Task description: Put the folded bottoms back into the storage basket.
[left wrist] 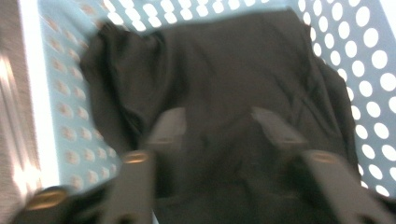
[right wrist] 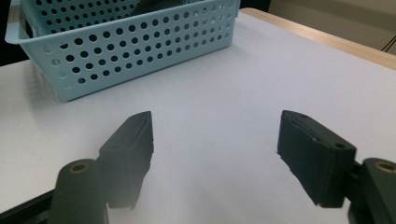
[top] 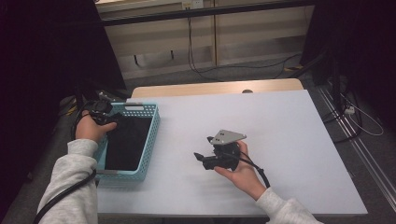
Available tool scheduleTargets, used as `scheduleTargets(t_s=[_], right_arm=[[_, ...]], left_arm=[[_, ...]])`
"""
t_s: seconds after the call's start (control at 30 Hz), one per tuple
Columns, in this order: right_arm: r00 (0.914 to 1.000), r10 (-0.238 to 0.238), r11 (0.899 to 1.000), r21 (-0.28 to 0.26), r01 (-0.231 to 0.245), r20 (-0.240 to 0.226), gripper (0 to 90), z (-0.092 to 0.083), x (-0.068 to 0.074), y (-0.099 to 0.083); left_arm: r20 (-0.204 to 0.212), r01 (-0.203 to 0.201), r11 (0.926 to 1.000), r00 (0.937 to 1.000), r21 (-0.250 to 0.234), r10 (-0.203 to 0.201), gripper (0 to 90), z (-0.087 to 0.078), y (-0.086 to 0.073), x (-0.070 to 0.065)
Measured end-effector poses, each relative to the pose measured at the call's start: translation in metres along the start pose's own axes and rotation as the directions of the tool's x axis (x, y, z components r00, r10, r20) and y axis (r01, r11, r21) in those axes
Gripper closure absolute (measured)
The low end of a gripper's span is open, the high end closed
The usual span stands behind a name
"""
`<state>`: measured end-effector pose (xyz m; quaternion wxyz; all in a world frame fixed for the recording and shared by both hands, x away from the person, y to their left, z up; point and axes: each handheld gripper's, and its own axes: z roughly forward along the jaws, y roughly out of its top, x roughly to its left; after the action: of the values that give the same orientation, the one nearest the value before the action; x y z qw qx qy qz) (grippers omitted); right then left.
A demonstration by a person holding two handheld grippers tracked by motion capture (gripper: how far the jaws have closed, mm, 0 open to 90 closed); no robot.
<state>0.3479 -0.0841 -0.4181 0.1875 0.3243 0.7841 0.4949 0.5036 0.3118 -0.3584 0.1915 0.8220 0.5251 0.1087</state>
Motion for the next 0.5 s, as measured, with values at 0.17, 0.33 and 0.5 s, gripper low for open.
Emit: scheduleTargets(t_s=[0.17,0.33,0.5], right_arm=[[0.9999,0.013,1.000,-0.009,-0.013,0.009,26.3,-0.008,-0.005,-0.005],[0.9996,0.019,1.000,-0.002,-0.019,0.022,25.7,-0.011,-0.009,-0.012],[0.9994,0.017,1.000,-0.007,-0.016,0.031,24.6,-0.016,-0.010,-0.012]], left_arm=[[0.044,0.010,0.9979,0.9989,0.064,-0.013,79.3,0.013,-0.007,0.003],[0.051,0.027,0.9947,0.9982,0.099,-0.032,86.0,0.024,-0.015,0.007],[0.066,0.044,0.9871,0.9963,0.154,-0.055,89.8,0.035,-0.024,0.009]])
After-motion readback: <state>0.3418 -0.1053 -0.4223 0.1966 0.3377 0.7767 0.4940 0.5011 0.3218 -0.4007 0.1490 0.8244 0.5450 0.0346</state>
